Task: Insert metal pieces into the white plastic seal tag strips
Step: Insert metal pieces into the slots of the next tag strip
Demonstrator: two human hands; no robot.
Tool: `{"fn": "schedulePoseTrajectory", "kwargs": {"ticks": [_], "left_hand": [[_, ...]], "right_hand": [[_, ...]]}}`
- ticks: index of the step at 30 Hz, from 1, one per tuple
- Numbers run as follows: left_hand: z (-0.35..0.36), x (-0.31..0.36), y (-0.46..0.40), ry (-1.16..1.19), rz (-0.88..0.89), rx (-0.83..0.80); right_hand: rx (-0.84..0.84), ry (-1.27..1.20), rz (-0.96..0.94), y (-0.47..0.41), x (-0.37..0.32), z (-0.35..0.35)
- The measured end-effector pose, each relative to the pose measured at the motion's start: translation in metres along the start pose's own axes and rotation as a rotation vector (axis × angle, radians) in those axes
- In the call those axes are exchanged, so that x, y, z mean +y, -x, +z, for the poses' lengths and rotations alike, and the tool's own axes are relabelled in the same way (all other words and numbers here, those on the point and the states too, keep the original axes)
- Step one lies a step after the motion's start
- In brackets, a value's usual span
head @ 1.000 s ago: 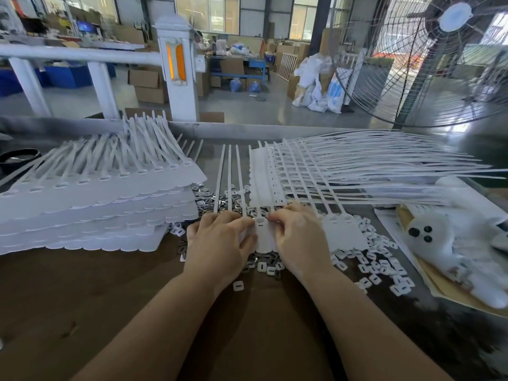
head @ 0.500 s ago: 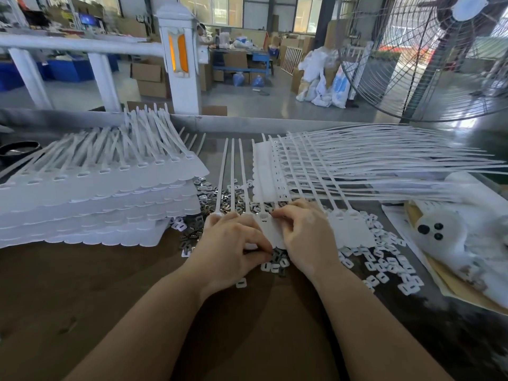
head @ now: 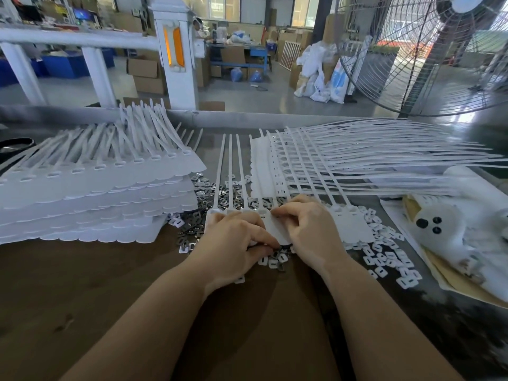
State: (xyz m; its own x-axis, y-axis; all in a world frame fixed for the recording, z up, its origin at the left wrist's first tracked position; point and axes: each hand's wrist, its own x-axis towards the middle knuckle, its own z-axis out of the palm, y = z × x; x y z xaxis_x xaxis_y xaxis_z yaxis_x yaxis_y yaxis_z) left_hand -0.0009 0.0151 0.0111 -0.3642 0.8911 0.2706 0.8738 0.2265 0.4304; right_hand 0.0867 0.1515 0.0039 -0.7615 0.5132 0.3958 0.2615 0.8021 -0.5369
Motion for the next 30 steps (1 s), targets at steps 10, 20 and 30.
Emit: {"fn": "schedulePoseTrajectory", "kwargs": {"ticks": [10, 20, 30], "left_hand": [[0.003, 0.002, -0.003, 0.041, 0.025, 0.011], [0.003, 0.008, -0.004, 0.005, 0.018, 0.016], [0.005, 0.014, -0.004, 0.043, 0.003, 0.028]], "right_hand": [[-0.018, -0.031, -0.006, 0.001, 0.001, -0.005], [0.005, -0.002, -0.025, 0.004, 0.001, -0.004], [0.007, 0.0, -0.026, 0.004, 0.001, -0.004]]}}
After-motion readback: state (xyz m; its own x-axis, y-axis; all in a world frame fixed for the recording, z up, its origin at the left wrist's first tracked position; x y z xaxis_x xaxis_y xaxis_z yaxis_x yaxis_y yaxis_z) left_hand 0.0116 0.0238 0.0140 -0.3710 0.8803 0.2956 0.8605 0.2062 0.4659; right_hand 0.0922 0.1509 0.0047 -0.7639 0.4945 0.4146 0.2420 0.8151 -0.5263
